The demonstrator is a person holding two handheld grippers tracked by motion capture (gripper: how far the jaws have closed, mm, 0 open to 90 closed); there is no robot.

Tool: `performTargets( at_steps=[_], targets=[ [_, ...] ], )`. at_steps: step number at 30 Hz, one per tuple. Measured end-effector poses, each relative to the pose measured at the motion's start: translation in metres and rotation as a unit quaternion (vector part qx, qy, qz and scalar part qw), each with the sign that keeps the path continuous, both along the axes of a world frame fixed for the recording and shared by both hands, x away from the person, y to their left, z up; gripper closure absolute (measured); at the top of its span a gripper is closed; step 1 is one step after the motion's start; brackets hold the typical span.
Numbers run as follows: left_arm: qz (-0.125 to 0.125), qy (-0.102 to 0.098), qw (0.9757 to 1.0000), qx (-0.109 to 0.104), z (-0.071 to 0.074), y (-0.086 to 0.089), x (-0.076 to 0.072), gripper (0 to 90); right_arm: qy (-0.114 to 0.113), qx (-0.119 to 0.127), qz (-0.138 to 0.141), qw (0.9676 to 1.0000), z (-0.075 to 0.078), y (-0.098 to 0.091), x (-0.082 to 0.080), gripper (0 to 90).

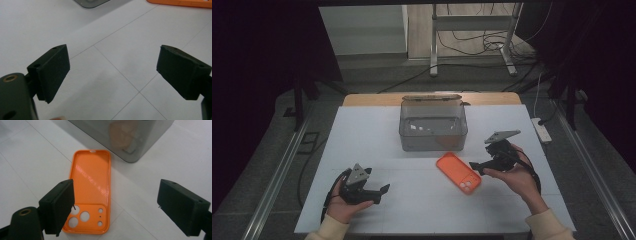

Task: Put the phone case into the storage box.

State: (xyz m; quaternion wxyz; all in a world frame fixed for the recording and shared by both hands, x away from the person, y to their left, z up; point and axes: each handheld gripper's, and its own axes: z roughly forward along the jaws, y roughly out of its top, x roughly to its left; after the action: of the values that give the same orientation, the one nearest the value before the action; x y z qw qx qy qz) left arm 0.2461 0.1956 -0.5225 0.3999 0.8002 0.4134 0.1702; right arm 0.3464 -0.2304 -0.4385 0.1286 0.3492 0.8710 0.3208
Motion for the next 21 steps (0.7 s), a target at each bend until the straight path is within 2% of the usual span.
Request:
performTargets(
  at_steps=[21],
  targets=[
    [-0.005, -0.004, 1.0000, 0.002, 0.000, -0.001, -0.001, 11.3, 0.018, -0.019, 0.012, 0.9996, -0.003, 0.018, 0.014, 15.4]
  ],
)
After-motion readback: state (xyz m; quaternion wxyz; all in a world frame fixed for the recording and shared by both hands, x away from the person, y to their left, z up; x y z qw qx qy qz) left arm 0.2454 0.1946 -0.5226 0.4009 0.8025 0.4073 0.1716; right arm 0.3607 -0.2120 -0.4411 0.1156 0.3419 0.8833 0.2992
